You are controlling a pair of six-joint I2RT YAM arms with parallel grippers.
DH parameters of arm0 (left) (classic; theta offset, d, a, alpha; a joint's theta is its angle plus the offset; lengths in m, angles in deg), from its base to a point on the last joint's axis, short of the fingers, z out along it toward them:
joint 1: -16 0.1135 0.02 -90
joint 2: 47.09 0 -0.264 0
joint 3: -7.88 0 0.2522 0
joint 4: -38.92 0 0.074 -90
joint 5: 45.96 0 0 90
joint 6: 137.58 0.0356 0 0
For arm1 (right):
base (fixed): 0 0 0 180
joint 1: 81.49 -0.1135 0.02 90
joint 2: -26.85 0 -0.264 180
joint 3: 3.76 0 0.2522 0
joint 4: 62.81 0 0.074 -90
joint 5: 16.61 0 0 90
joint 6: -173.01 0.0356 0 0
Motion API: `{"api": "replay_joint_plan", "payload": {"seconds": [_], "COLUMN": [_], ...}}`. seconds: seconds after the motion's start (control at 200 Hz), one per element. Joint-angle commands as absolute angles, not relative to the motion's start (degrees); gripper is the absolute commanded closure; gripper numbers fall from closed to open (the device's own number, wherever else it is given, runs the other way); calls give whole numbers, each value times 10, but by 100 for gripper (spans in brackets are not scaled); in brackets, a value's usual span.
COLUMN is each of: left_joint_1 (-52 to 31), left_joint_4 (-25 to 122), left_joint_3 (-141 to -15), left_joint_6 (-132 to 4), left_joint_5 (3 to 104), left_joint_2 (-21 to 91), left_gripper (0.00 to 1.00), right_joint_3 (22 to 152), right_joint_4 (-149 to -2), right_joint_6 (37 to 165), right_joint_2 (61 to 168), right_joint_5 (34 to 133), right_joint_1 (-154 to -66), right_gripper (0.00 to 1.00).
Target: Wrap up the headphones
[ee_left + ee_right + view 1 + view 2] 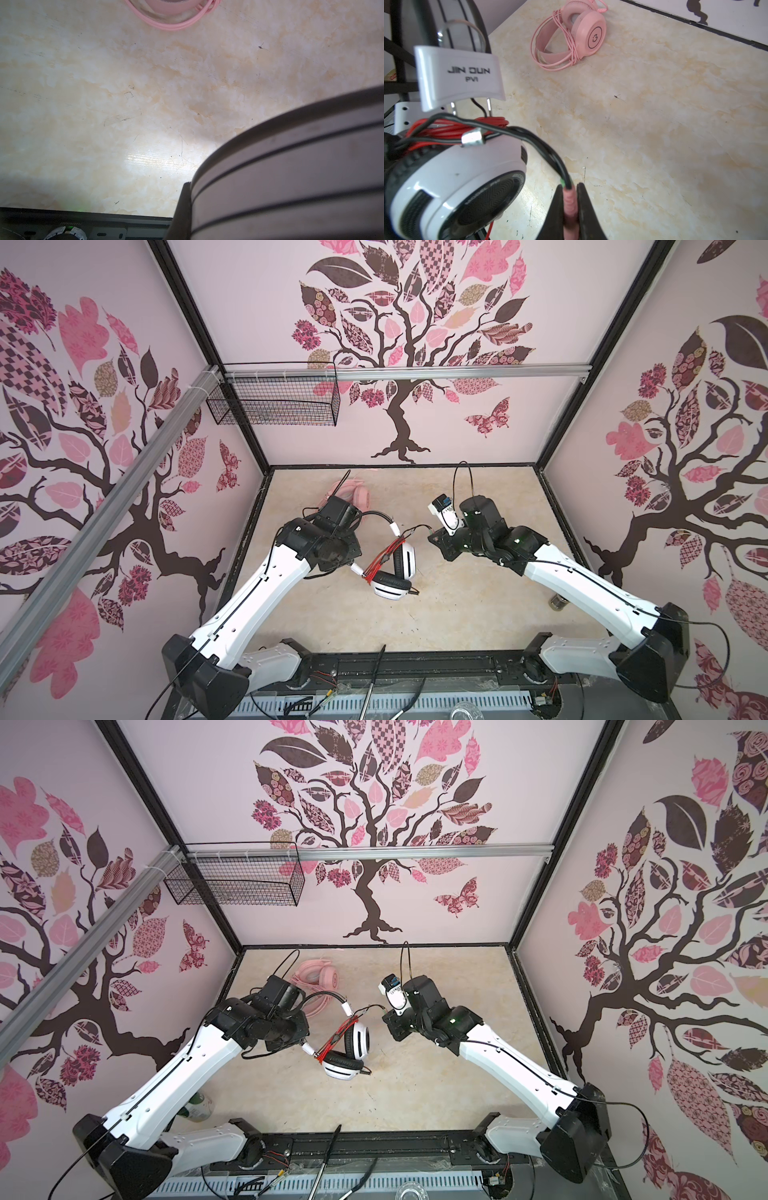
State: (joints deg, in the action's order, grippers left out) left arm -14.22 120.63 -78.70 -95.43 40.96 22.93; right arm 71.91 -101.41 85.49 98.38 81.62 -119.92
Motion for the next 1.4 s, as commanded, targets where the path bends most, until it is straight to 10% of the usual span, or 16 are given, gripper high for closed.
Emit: {"api": "replay_joint_plan", "payload": {"seconds": [0.0, 0.475, 0.795, 1.395], "left_joint_1": [-120, -95, -95, -96], "left_joint_4": [1198, 1123, 1119, 1090], "left_joint_3": [-813, -816, -820, -770], "left_joint_6": [-939, -894, -916, -948], "left_joint_5": [458, 658, 666, 618], "left_joint_2": [226, 230, 238, 278], "left_gripper": [100, 100, 100, 100], "right_joint_3": [713, 641, 597, 425], "right_joint_4": [-983, -856, -823, -871], "right_joint_6": [872, 899, 920, 1041], "right_joint_2": [960, 1003, 978, 791], "right_joint_5": [760, 878, 915, 887], "right_joint_1": [-1194, -1187, -1184, -1061], "right_gripper": [100, 82, 35, 1]}}
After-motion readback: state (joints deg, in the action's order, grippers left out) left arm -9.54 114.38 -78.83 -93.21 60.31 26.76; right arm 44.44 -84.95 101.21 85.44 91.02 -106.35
